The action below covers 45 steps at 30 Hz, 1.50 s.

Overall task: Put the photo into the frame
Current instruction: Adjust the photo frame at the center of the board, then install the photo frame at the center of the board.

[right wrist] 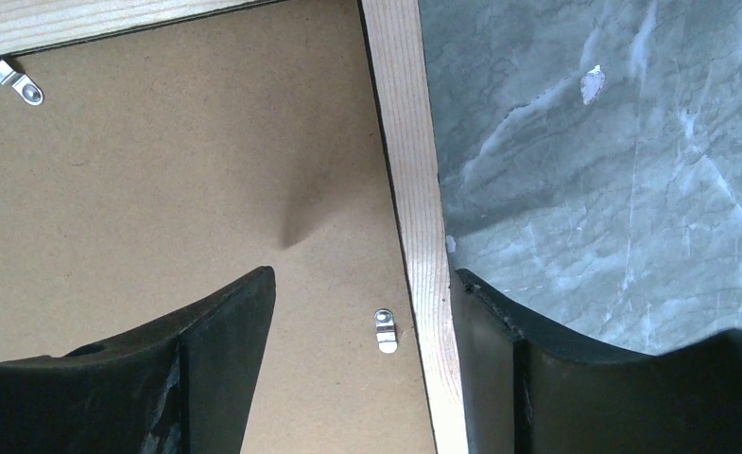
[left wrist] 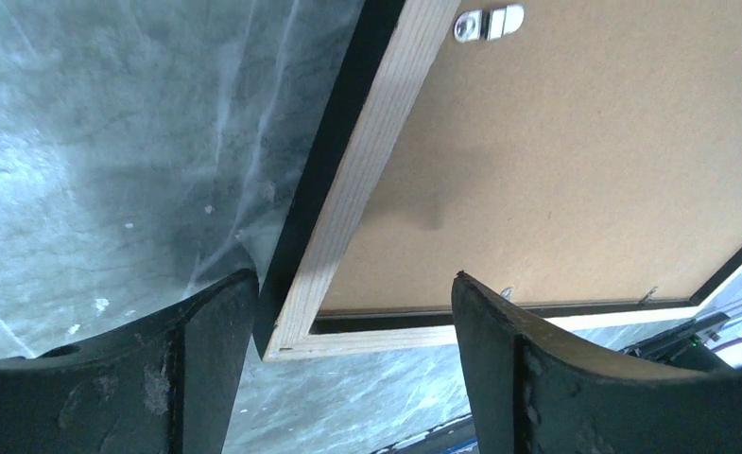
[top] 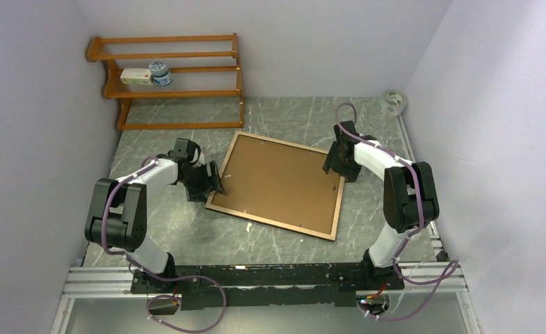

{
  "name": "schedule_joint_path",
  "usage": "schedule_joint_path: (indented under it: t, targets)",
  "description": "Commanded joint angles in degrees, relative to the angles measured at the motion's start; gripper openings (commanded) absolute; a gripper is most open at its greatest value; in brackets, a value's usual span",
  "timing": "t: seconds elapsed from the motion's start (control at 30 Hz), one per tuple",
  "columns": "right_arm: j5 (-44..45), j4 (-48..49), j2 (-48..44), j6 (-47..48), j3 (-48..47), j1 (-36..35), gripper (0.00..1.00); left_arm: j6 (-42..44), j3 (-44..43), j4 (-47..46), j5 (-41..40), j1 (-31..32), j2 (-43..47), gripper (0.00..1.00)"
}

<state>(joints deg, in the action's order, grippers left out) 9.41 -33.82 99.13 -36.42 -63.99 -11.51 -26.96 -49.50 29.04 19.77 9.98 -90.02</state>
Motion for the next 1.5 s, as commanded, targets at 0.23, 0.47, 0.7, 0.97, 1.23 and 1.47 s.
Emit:
schedule_joint_path:
  t: [0.23, 0.47, 0.7, 0.97, 1.23, 1.47]
  targets:
    - [0.89, -4.95, -0.13, -0.91, -3.03, 1.96, 0.83, -0.82, -7.18, 3.04, -11.26, 0.92, -2.76, 0.81]
    - [-1.68, -6.37, 0.19, -0.84, -2.76, 2.28, 0.83, -1.18, -5.77, 0.27, -9.79, 1.53, -2.75, 0.80]
    - [-3.11, -7.90, -2.40, -0.74, -0.87, 2.20, 0.82, -0.34, -6.74, 1.57, -7.81, 1.54, -3.68, 0.78]
    - [-1.81, -9.39, -5.93, -1.54, 3.77, 0.87, 0.82, 0.75, -7.16, 3.11, -5.08, 1.54, -5.01, 0.76]
    - [-1.14, -6.10, -3.55, -2.33, 3.72, -0.90, 0.70, 2.42, -7.74, 4.64, -5.01, 1.54, -5.99, 0.76]
    - [1.89, -7.23, -1.71, -1.16, 2.63, -1.42, 0.50, 2.86, -7.38, 5.01, -5.23, 1.54, -5.78, 0.75]
